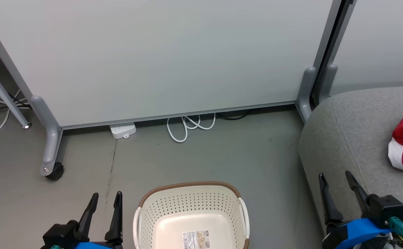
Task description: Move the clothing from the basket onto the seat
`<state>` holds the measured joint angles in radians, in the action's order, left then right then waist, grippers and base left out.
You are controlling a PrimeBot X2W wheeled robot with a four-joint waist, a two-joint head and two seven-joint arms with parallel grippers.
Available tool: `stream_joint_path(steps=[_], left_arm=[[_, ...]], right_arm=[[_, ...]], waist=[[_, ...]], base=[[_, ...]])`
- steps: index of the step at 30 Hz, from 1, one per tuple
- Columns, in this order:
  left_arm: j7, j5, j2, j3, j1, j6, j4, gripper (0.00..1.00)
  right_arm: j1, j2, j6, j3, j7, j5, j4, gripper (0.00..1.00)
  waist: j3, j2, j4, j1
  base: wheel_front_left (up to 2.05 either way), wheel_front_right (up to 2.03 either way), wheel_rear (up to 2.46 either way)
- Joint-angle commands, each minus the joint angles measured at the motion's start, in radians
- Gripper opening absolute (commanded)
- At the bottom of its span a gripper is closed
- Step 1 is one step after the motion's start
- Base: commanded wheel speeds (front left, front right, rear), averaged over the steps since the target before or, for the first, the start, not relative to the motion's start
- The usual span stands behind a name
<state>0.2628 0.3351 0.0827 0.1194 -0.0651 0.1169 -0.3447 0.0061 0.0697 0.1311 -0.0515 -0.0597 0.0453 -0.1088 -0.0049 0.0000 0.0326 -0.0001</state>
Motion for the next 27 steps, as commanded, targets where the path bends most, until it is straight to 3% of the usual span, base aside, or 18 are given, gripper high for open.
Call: stream_joint_path(steps=[1, 21, 22, 27], left_arm=[[0.003, -0.006, 0.0, -0.011, 0.003, 0.005, -0.004, 1.0], [0.003, -0.033, -0.017, -0.023, -0.016, 0.014, -0.033, 1.0], [0.0, -0.028, -0.02, -0.02, -0.004, 0.01, -0.033, 0.0], [-0.006, -0.021, -0.033, -0.018, 0.019, 0.009, -0.074, 0.0]], right_arm=[[0.02, -0.009, -0.001, 0.0, 0.008, 0.003, 0.02, 1.0], [0.04, -0.02, -0.001, 0.005, 0.034, 0.014, 0.039, 1.0], [0.025, -0.016, 0.0, 0.004, 0.034, 0.012, 0.04, 0.0], [0.036, -0.018, 0.001, 0.005, 0.036, 0.024, -0.01, 0.0]], waist=[[0.001, 0.0, 0.005, 0.0001], [0.001, 0.0, 0.006, 0.0001], [0.001, 0.0, 0.006, 0.0001], [0.001, 0.0, 0.006, 0.0001]], base=[[0.0, 0.0, 0.0], [0.0, 0.0, 0.0], [0.0, 0.0, 0.0], [0.0, 0.0, 0.0]])
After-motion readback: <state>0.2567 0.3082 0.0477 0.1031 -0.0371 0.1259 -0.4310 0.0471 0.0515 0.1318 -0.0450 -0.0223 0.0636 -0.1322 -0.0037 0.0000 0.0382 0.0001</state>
